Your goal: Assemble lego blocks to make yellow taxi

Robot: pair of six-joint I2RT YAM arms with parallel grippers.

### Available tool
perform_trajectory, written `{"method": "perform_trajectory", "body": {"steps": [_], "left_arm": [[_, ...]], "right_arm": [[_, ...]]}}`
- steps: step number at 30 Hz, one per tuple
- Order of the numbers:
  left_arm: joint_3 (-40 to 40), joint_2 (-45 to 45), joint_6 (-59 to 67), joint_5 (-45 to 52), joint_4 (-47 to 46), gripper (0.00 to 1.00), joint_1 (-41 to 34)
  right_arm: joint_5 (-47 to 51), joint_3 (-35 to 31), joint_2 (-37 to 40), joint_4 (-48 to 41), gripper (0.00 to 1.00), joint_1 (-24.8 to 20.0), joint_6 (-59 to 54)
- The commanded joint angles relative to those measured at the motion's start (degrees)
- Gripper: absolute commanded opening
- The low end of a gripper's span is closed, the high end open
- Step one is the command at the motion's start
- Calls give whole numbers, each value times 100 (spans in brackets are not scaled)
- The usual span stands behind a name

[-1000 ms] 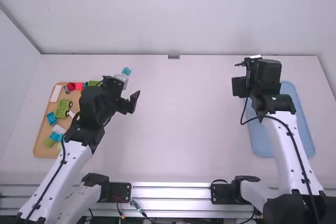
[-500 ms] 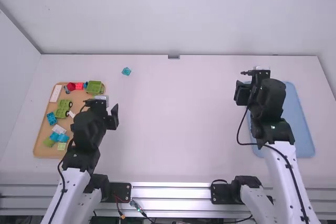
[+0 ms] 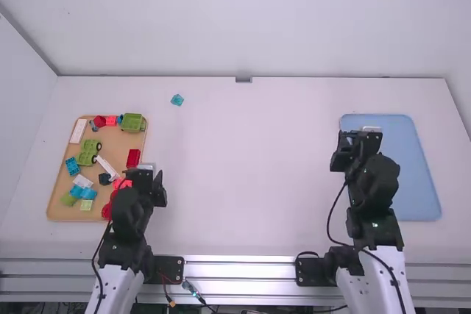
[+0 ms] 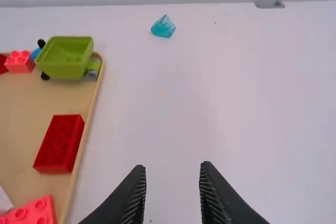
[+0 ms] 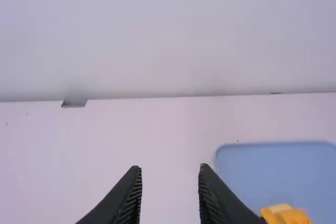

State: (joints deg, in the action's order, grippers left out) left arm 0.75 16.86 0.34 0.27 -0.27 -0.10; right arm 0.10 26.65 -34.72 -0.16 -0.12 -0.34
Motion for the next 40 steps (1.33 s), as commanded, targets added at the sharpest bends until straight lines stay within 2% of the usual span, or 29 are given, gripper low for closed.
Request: {"method": "perform_trajectory", "body": {"steps": [1, 12, 16, 25, 40], "left_arm": [[-75, -282, -34, -27, 27, 21, 10], [-75, -1215, -34, -27, 27, 5, 10], [-75, -1488, -34, -27, 27, 0, 10], [-75, -1686, -34, -27, 27, 0, 10], [-75, -1686, -34, -27, 27, 0, 10]], "right_arm": [[-10, -338, 320, 16, 22, 12, 34], [-10, -1582, 1564, 16, 1, 12, 34], [-10, -1983, 1966, 16, 0, 12, 34], [-10, -2645, 2627, 16, 0, 12, 34], [-10, -2665, 3472, 16, 0, 12, 34]]}}
